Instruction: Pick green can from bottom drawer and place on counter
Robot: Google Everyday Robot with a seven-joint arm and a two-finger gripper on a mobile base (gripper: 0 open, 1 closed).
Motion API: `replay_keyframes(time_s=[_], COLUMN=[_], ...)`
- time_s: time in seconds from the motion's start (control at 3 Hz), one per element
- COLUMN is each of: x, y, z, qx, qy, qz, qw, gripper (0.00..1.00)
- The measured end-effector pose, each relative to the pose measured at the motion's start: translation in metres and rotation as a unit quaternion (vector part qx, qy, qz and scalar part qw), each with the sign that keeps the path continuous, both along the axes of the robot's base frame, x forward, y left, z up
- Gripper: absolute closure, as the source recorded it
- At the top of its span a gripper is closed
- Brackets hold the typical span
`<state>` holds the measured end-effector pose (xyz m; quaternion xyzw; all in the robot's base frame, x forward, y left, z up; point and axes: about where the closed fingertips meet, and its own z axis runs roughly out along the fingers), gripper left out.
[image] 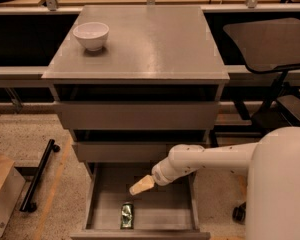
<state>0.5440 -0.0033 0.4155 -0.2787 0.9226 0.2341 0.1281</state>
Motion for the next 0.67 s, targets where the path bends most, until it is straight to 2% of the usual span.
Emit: replay_keyframes(time_s=[0.33, 0.67], x=[0.0112, 0.0104], y=[0.0164, 0.0183], z=[-0.0366, -0.0436], qx=[0.017, 0.02], qy=[-0.008, -0.006], qz=[-0.008, -0.011], qw=[0.9998, 0.9997], gripper=[0.0, 0.0])
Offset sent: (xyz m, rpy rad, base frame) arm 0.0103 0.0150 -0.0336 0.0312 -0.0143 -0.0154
